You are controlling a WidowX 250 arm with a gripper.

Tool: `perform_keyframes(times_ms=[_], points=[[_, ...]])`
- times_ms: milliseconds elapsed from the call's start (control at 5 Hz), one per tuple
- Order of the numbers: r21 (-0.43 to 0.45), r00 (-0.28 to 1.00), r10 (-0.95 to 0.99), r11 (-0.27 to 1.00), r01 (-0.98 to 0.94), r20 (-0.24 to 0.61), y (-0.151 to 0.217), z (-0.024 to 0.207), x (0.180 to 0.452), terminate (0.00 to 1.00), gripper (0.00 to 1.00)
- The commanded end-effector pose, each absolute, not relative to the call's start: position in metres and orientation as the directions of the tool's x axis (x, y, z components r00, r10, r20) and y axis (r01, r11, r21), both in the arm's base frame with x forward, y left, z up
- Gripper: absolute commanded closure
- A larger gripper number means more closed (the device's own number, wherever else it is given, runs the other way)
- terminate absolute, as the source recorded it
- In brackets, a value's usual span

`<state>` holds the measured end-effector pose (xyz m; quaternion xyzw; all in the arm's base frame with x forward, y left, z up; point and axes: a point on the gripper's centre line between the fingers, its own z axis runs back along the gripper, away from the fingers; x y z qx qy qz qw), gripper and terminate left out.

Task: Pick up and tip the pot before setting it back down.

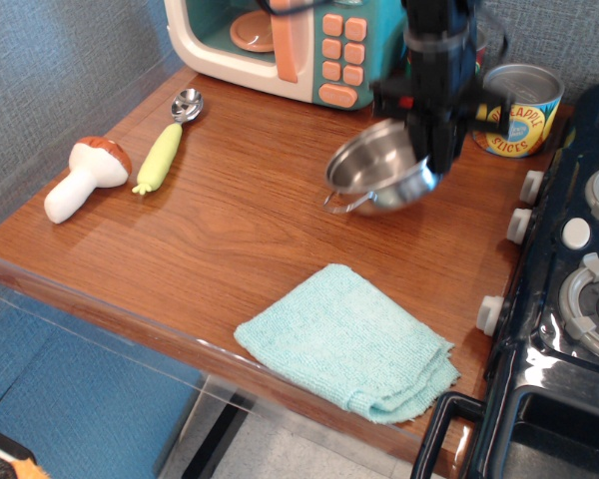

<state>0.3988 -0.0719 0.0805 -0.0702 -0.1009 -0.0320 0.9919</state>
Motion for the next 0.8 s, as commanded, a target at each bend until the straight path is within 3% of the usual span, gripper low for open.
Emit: perform_keyframes(times_ms=[0, 400, 600], points=[[-0.137, 0.976, 0.057, 0.990, -0.028, 0.212, -0.008, 0.114, 0.344, 0.00, 1.00], [-0.039, 0.979, 0.099, 0.995, -0.094, 0.176, 0.049, 0.091, 0.283, 0.00, 1.00], [-0.003, 0.977, 0.132, 0.991, -0.133, 0.169, 0.068, 0.084, 0.272, 0.00, 1.00]])
